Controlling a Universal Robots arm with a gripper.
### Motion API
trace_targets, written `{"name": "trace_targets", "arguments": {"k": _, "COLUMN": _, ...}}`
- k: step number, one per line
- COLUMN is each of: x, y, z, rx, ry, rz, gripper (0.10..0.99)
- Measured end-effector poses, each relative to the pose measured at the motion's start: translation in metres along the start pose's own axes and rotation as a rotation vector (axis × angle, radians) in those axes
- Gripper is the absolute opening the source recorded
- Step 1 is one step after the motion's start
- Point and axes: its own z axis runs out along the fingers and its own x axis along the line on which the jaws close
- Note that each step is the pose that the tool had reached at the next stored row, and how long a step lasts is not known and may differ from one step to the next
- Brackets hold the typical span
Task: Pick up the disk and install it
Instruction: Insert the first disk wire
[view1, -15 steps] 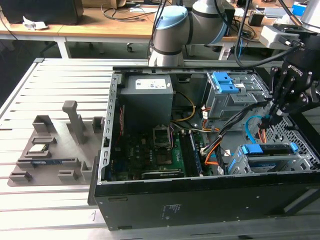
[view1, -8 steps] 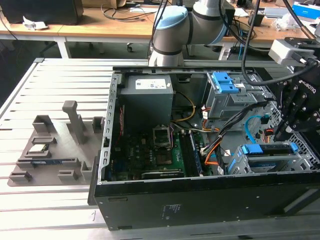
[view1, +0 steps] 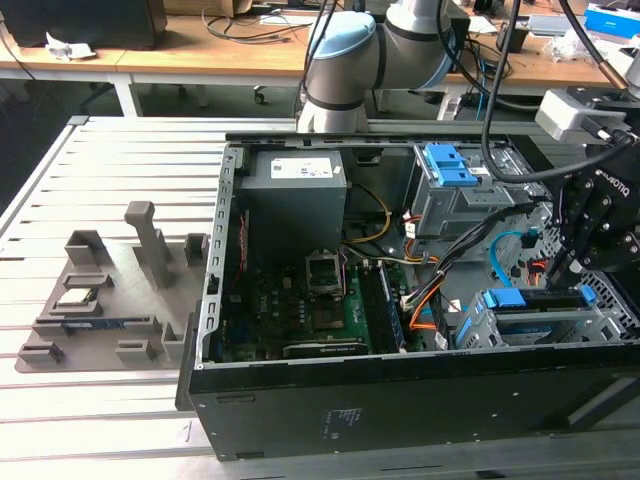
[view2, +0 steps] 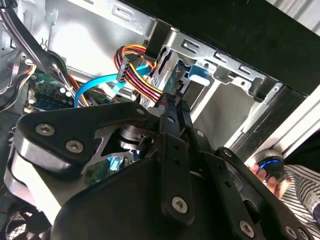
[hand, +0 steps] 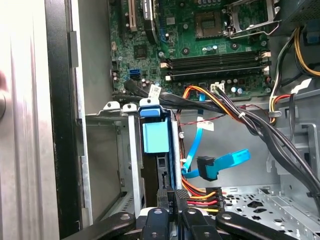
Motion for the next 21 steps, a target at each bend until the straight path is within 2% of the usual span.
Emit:
{"name": "trace_targets", "arguments": {"k": 6, "x": -0.0003, "y": -0.0016, "z": 0.0035, "rx": 0.001, "ry": 0.0006, "rz": -0.007, "gripper": 0.165}}
{"name": "trace_targets", "arguments": {"k": 18, "x": 0.0001, "y": -0.0049, "z": 0.0049, "rx": 0.001, "ry": 0.0005, "rz": -0.01, "gripper": 0.165}}
{"name": "trace_targets", "arguments": {"k": 21, "x": 0.0005, "y": -0.0051, "z": 0.0086, "rx": 0.001, "ry": 0.0011, "rz": -0.01, "gripper": 0.165}}
